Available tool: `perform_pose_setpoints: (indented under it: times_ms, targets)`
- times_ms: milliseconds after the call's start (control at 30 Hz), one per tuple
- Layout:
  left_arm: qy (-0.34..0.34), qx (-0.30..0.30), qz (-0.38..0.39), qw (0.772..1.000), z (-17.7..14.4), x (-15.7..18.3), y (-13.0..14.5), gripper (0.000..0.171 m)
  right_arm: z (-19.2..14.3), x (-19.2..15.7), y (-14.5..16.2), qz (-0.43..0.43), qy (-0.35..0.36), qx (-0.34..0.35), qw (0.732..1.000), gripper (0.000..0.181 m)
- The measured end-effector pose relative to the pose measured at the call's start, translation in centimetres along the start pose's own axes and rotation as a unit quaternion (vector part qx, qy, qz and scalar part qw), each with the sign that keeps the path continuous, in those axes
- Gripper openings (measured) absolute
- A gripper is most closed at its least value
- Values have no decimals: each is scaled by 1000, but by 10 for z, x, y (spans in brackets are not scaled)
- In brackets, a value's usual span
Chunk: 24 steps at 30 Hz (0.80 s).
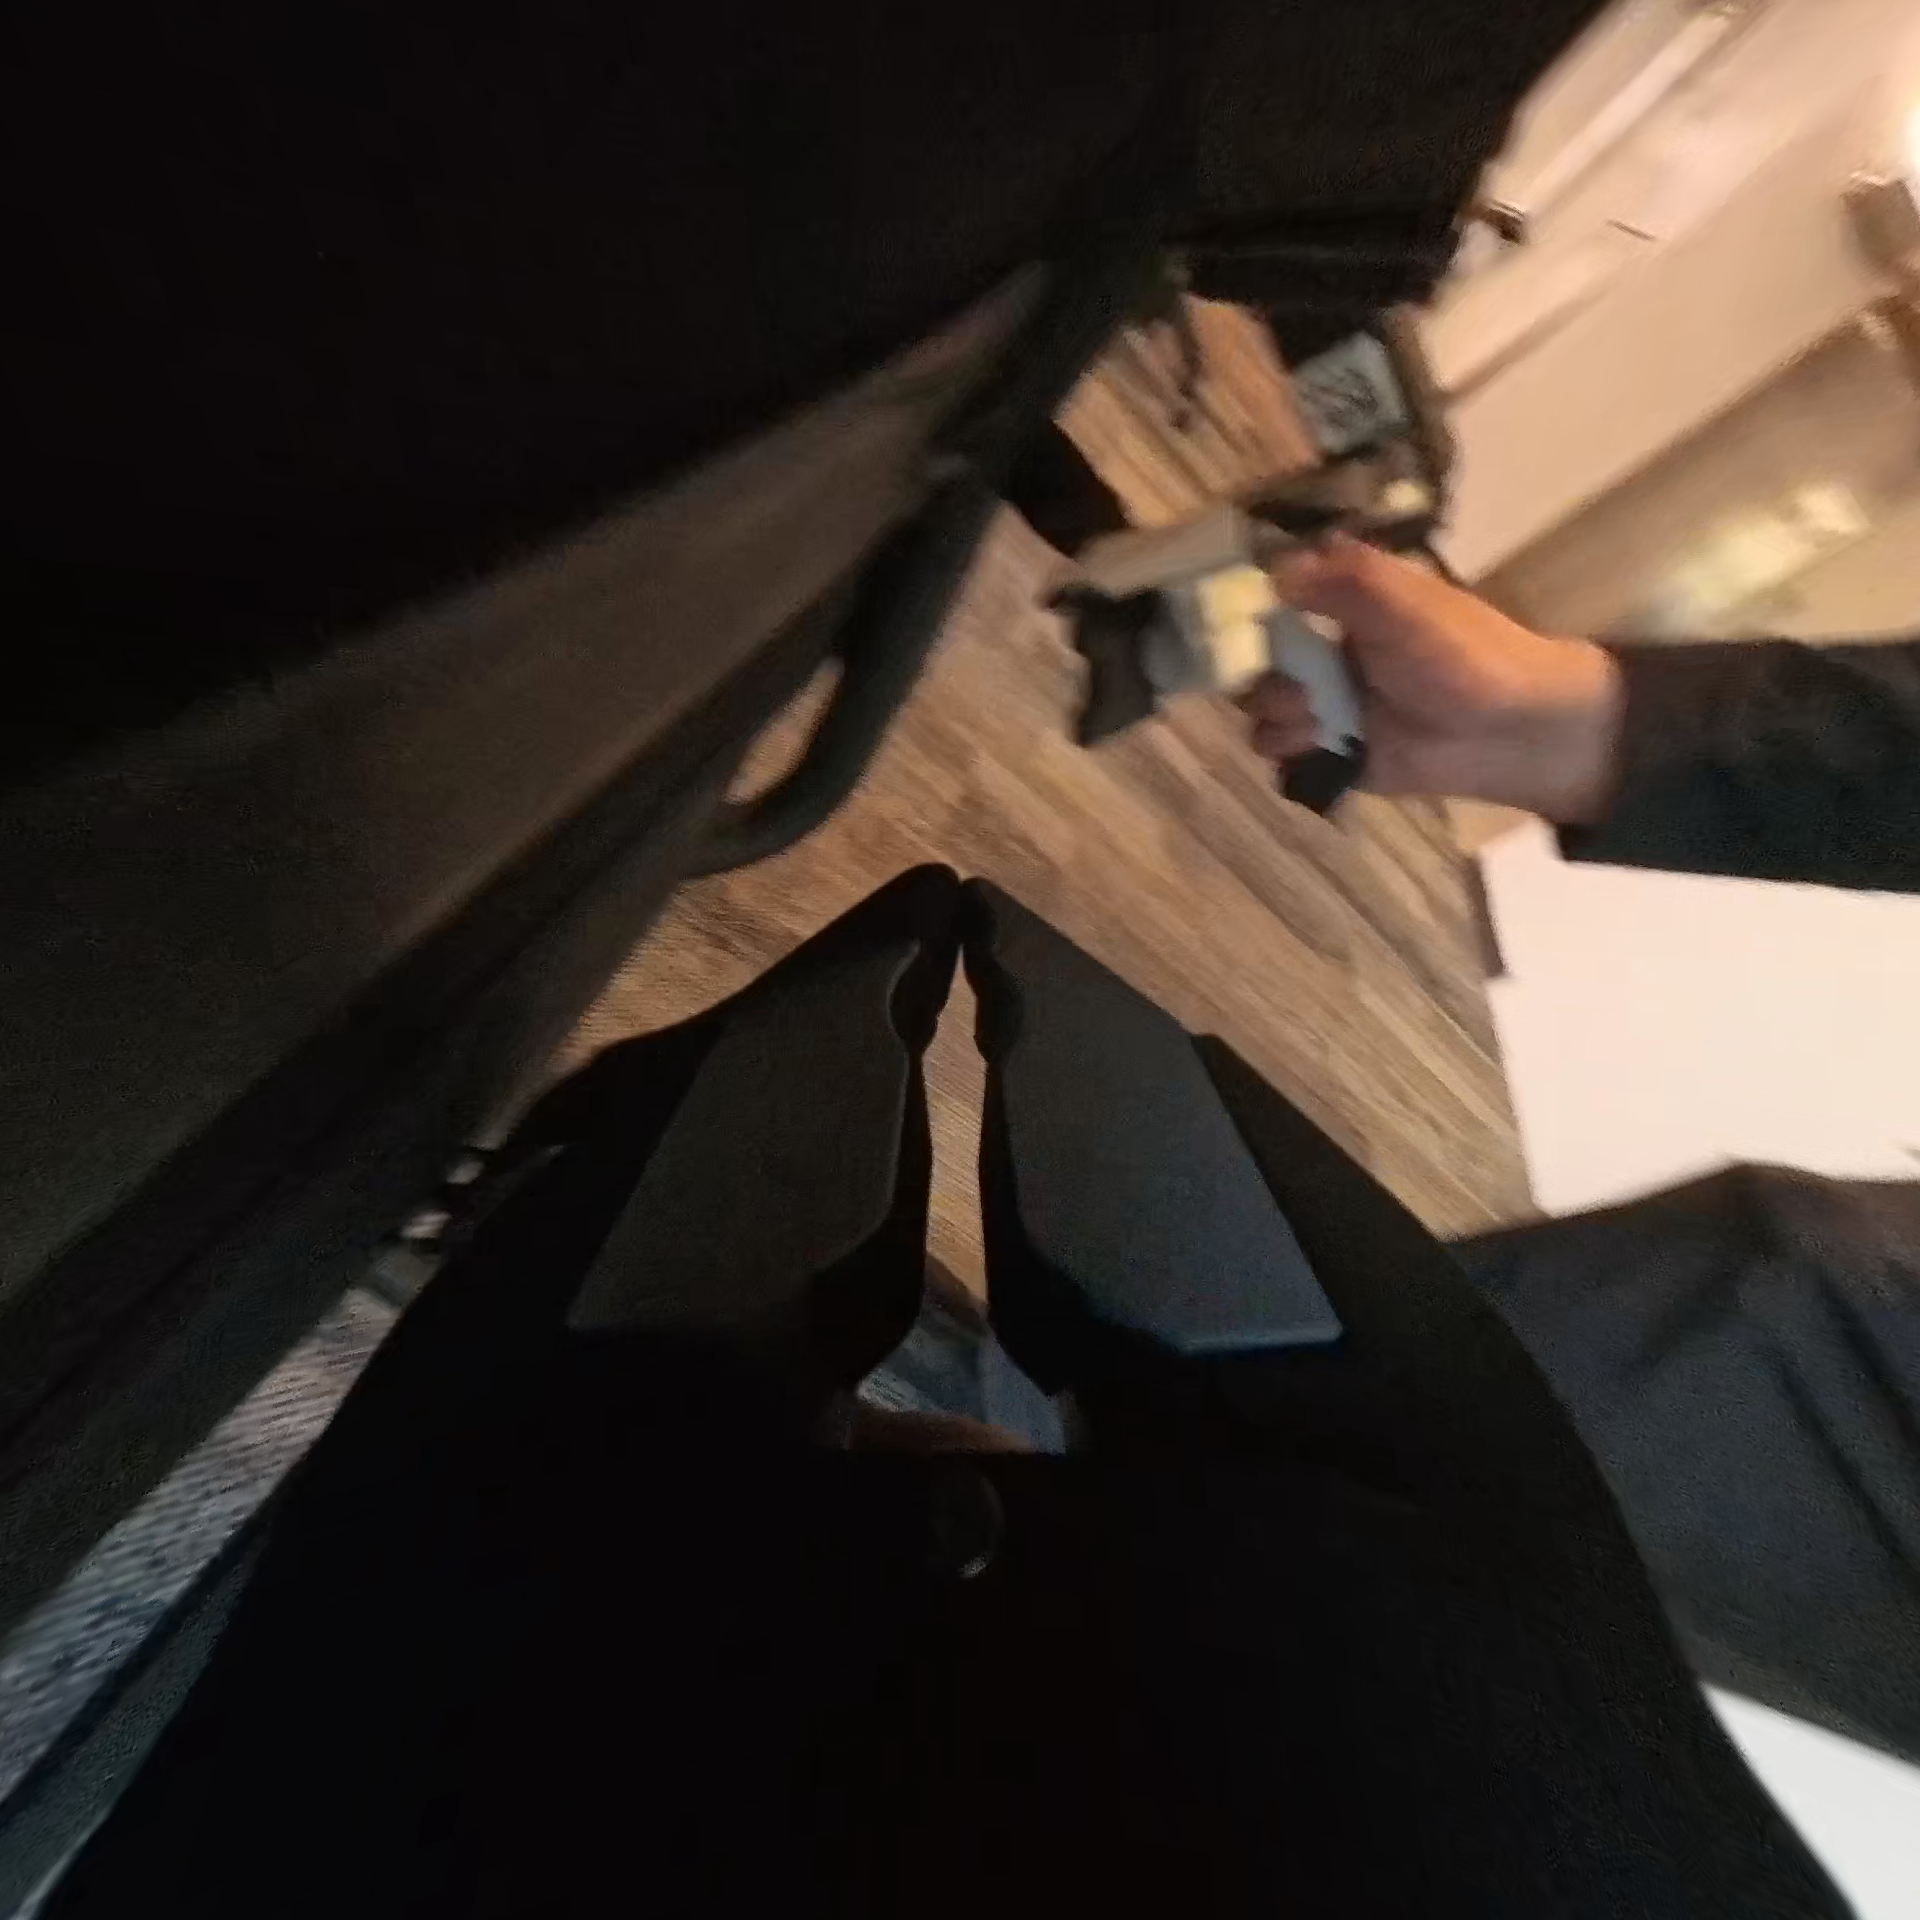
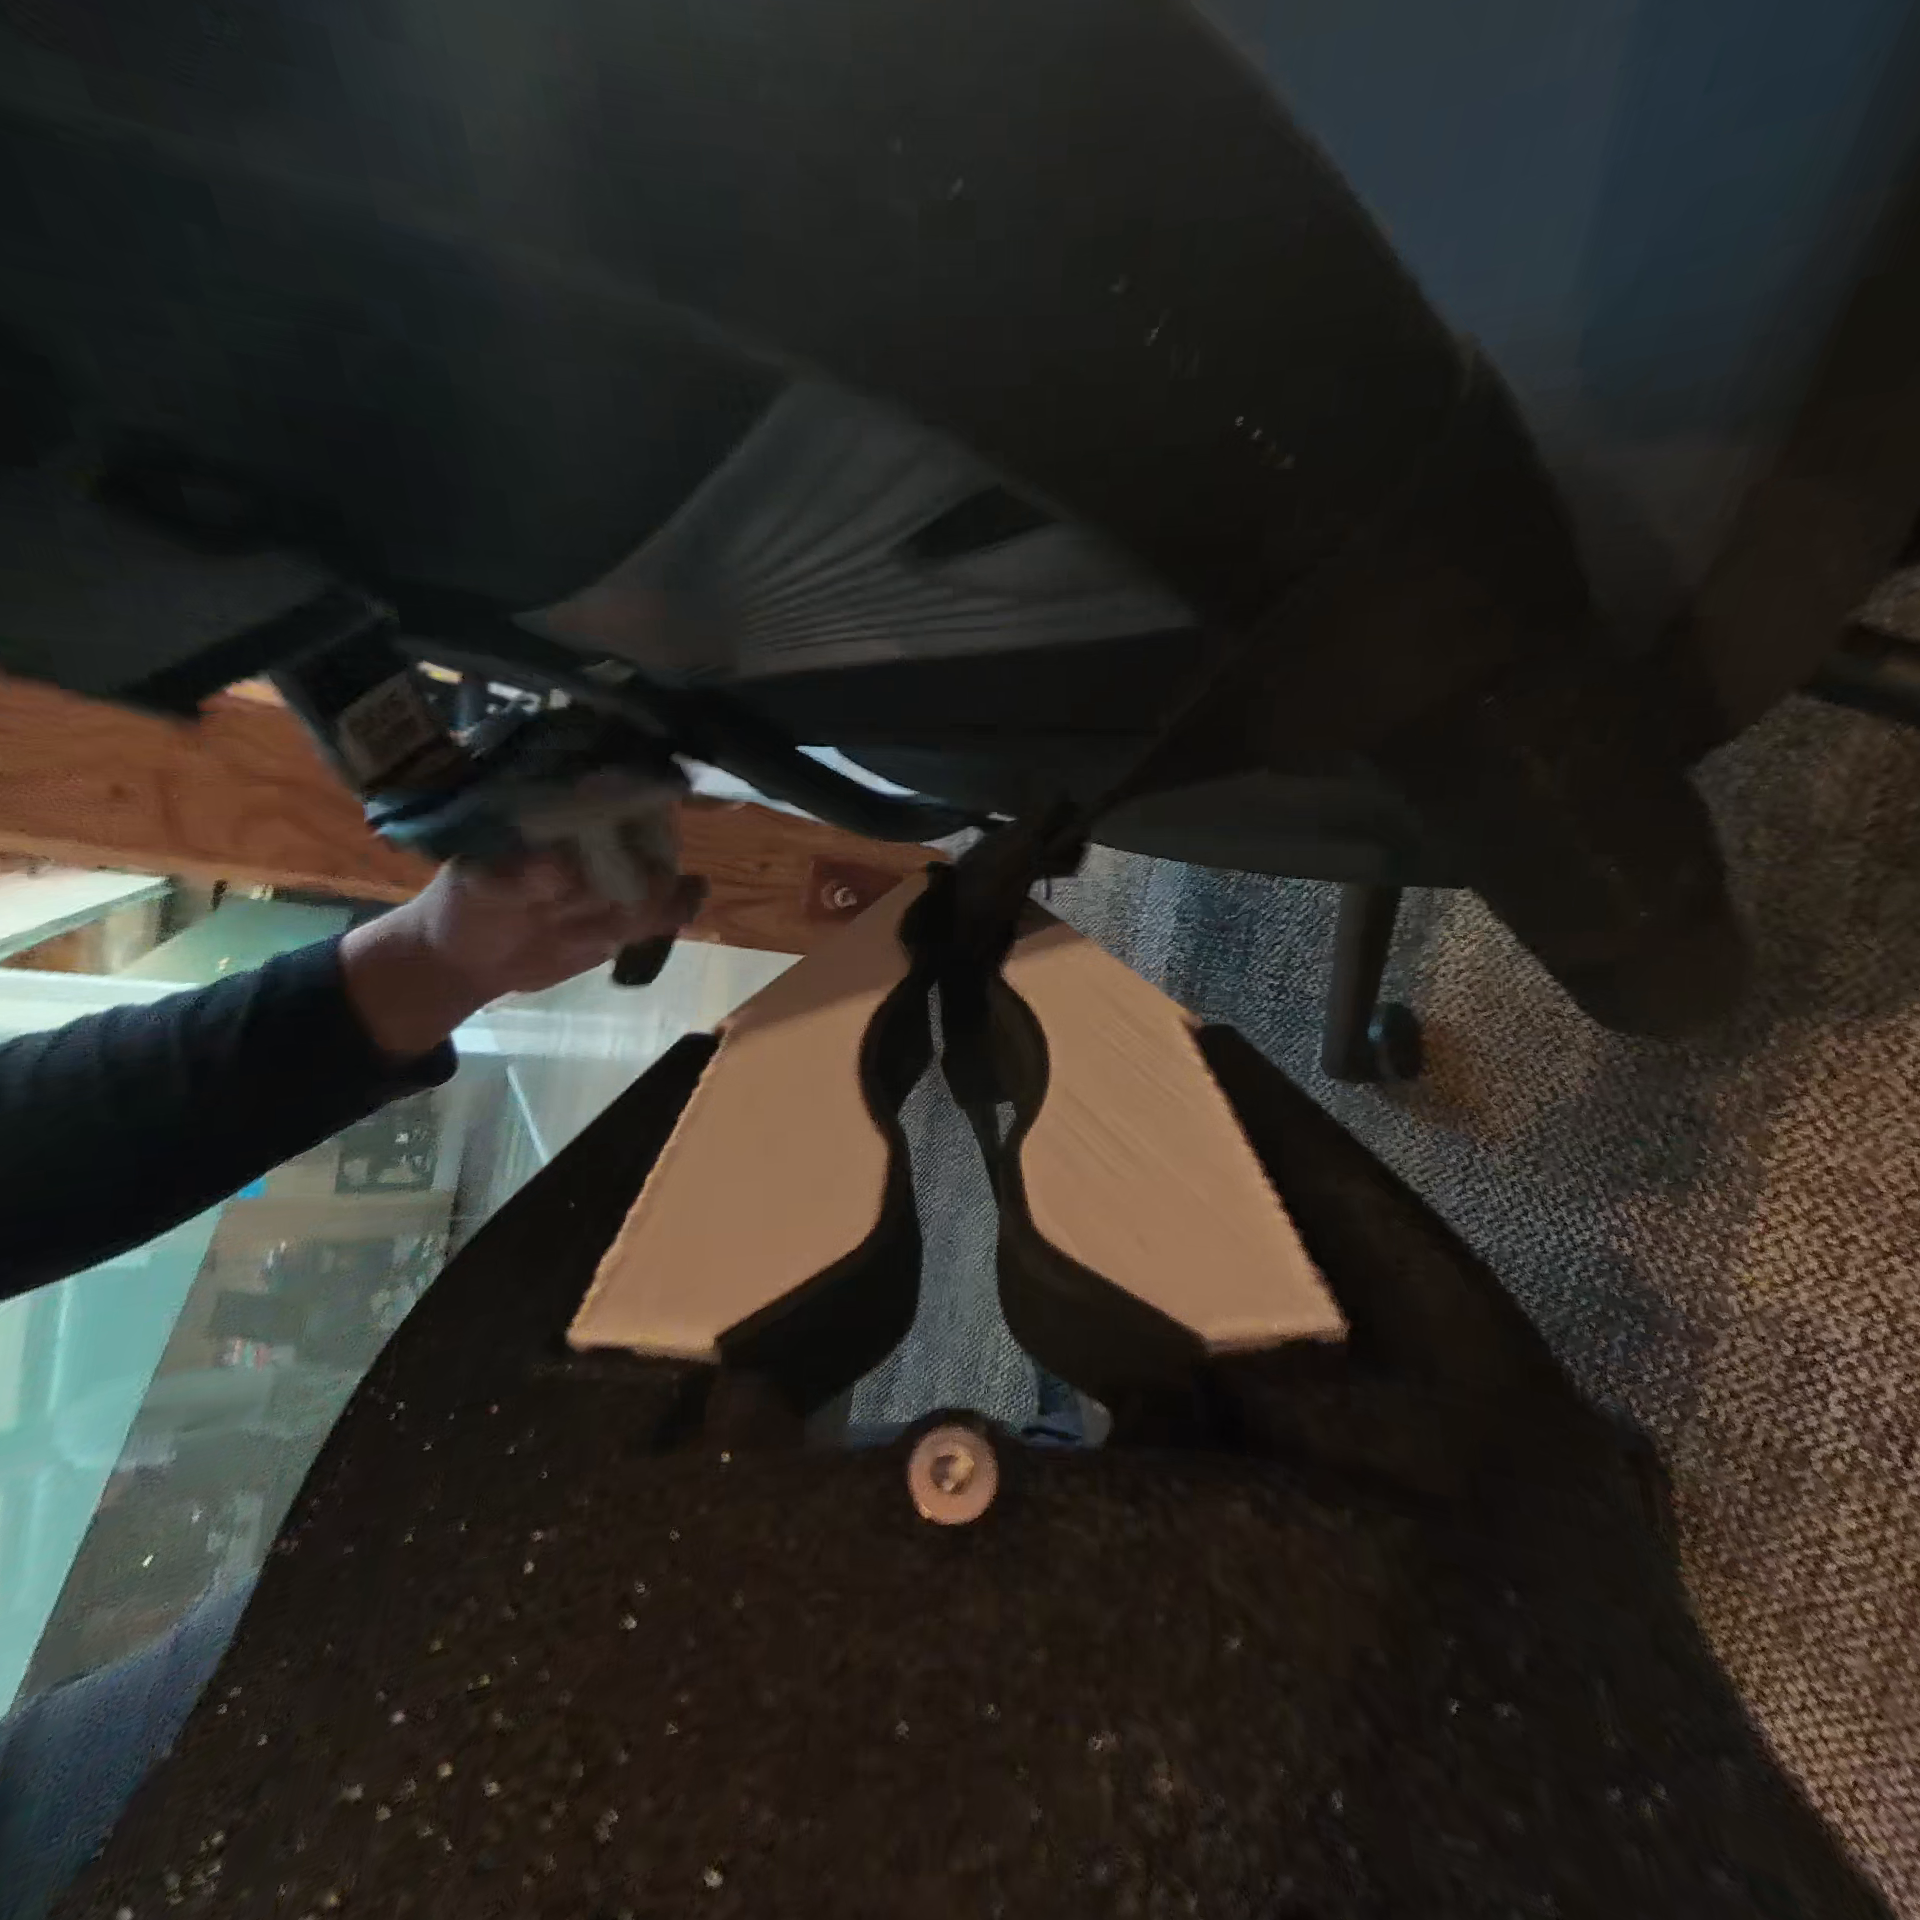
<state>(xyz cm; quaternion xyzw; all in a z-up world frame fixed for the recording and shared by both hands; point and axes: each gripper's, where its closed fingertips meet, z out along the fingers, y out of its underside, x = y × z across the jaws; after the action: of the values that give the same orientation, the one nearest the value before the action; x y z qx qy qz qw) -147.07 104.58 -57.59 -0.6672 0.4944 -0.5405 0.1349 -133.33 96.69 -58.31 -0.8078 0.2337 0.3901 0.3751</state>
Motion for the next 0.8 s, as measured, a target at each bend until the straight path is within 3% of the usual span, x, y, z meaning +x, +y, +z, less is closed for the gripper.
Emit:
perform_pose_setpoints:
  times_ms: [100, 233, 367, 433, 500, 600, 700, 800]
  targets:
    - [-143, 41, -26, 989, -6, -59, -6, 0, 2, -17, 14, -15, -25, -20, 999, 0]
    - [-193, 29, -45, 980, -23, -86, 7, 0, -22, -45, 38, -55, -20, -45, 997, 0]
    - [-143, 9, -94, 985, -39, -80, 24, 0, -82, -37, 84, -61, 15, -73, 995, 0]
    - [-84, -31, -99, 991, -42, -63, 39, 0, -91, -43, 101, -84, 22, -93, 992, 0]
    - [8, -76, -111, 991, -43, -32, 53, 0, -73, -56, 100, -81, 9, -90, 993, 0]
    - [77, -124, -89, 985, -44, 2, 67, 0, -5, -66, 99, -95, 2, -102, 990, 0]
    - [100, -88, -92, 987, -38, 19, 48, 0, 55, -71, 89, -50, -14, -68, 996, 0]
    - [20, 25, -126, 992, -31, -13, 8, 0, 73, -54, 54, 23, 17, 25, 999, 0]
